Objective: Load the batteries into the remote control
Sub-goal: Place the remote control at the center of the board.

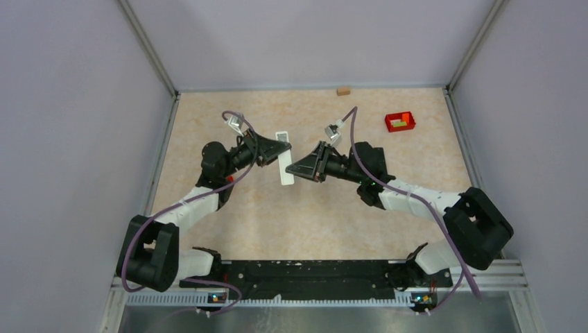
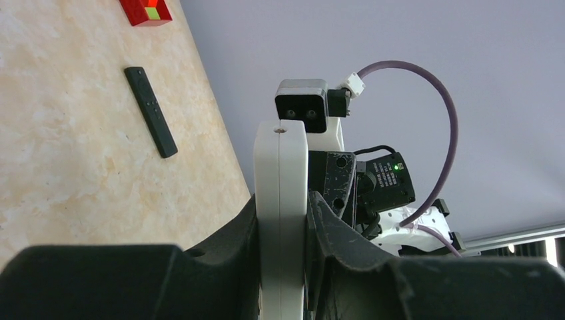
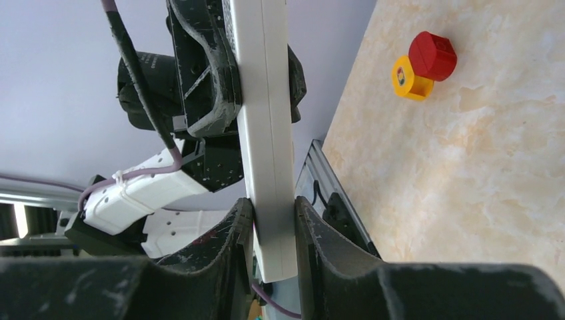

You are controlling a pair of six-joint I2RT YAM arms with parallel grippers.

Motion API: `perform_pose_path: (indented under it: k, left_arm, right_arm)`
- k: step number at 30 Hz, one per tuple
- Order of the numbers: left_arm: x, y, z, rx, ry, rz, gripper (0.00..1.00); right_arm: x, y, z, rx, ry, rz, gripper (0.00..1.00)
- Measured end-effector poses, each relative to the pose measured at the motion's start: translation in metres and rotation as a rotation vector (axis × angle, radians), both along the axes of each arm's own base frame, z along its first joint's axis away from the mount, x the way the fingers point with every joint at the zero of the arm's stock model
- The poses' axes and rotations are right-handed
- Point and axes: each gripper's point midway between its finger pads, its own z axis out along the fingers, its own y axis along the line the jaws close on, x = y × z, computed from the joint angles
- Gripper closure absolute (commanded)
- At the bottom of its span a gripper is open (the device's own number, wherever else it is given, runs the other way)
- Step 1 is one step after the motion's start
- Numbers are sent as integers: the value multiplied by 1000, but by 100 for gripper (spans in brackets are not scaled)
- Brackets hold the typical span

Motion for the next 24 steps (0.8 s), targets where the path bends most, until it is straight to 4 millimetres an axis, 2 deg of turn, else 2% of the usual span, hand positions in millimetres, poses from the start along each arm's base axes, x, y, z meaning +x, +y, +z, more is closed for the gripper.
perform_pose_path:
  k: [4,8,11,17,19,23,24]
  left_arm:
    - [0,0,1,0,-5,-1,100]
    - [-7,-3,0,5,-7,-39,100]
    - [-13,-7,1,8,-12,-75,100]
    - [-19,-9,1,12,-15,-108,100]
    - [-21,-9,1,13,-16,-116,97]
    - [-21,-9,0,18,-24,-120,87]
    - [-21,-9,2,20,-41,-118,83]
  right_arm:
    - [-1,2,2,19,-44,32,65]
    - [1,5,2,8,-117,85,53]
    - [1,4,1,-8,-170,107,52]
    - [-5,5,3,-7,-233,156,58]
    - [-7,6,3,2,-241,175,62]
    - [-11,8,4,27,-243,210,92]
    - [-11,9,4,30,-237,213,97]
